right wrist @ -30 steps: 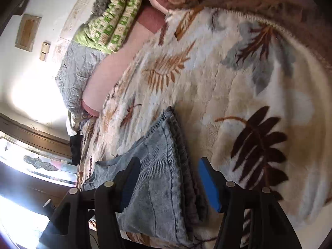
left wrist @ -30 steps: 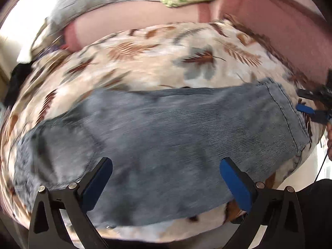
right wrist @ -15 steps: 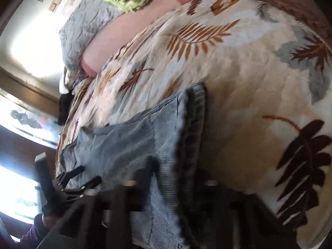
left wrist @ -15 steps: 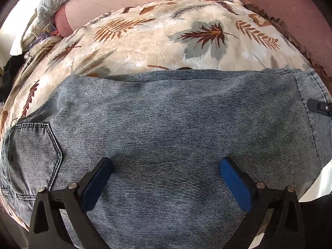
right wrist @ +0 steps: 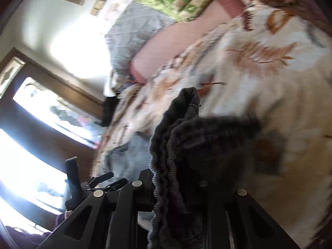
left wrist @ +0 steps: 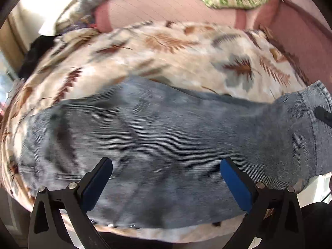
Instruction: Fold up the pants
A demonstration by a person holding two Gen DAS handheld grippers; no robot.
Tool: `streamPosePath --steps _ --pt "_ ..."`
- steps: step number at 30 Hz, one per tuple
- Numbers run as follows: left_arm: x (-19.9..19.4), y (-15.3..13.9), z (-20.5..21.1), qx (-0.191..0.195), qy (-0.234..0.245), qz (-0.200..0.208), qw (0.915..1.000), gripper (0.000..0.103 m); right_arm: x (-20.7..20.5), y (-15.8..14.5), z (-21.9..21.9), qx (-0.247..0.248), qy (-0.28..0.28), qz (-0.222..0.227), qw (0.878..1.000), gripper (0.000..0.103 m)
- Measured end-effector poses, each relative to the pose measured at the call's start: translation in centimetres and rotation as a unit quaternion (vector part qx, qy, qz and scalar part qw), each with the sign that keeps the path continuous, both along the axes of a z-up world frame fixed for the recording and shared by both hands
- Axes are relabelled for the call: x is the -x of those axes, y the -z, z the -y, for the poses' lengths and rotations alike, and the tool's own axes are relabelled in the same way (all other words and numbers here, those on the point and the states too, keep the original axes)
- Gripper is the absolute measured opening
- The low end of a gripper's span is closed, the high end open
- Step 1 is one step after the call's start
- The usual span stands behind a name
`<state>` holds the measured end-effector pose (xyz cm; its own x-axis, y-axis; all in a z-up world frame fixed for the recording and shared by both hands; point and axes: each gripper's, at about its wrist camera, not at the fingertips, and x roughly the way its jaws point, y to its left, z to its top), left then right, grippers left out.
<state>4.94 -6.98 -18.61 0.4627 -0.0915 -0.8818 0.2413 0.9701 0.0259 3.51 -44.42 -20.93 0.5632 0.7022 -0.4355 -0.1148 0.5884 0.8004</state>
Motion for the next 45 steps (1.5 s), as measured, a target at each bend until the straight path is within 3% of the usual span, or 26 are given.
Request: streamPosePath --steps 5,9,11,12,16,19,21,26,29,31,34,39,45 --pt "-0.3 -1.4 -3.0 0.014 -0.030 0.013 0.9994 0.103 -2.3 -1.0 -6.0 -0.026 -0.064 0.013 0.998 0.020" --pt "-0.2 -1.5 -5.4 0.013 -0.051 0.016 0.9985 0.103 -4.8 0.8 -11.5 -0.054 -0.107 -0.038 0.992 0.027" --pt "-0.4 -1.3 -6.1 0.014 -0.062 0.013 0.9979 0.103 -5.9 2.5 -14.5 -0.062 -0.123 -0.086 0.987 0.057" --pt "-0.5 -1.1 -6.6 0.017 -0.068 0.008 0.9975 0.103 -6.2 3.2 -15.9 -0.070 -0.130 -0.103 0.984 0.067" --pt "-0.3 -0.9 -6.7 0.021 -0.066 0.006 0.9976 0.103 -6.1 2.4 -16.3 -0.095 -0.139 -0.067 0.983 0.067" --pt "0.0 -0.5 -5.1 0.020 -0.044 0.004 0.9988 0.103 -5.1 1.2 -12.6 -0.091 -0.081 -0.026 0.992 0.067" --pt "0.3 0.1 -3.7 0.023 -0.025 -0.004 0.9994 0.103 -4.3 1.1 -10.4 -0.076 -0.049 -0.020 0.996 0.067" --pt "0.5 3.3 -0.1 -0.003 0.009 -0.032 0.9995 0.103 -3.5 2.6 -9.2 -0.023 -0.057 -0.057 0.996 0.065" --pt "-0.1 5.6 0.7 0.003 0.009 -0.067 0.9977 0.103 -4.3 6.2 -10.2 0.021 -0.073 -0.148 0.986 0.053" --pt "0.0 5.6 0.9 -0.003 0.014 -0.056 0.9983 0.103 -4.1 5.8 -9.9 0.022 -0.070 -0.140 0.987 0.051" --pt "-0.5 5.1 0.5 0.038 0.024 -0.064 0.9969 0.103 -3.6 3.6 -9.2 0.000 -0.069 -0.099 0.993 0.051" --pt "-1.5 4.6 -1.0 0.094 0.013 -0.083 0.9921 0.103 -3.2 2.8 -9.1 0.016 -0.060 -0.079 0.995 0.051" --pt "-3.0 4.2 -1.1 0.101 -0.005 -0.085 0.9912 0.103 -3.3 1.5 -9.7 0.036 -0.051 -0.068 0.996 0.051"
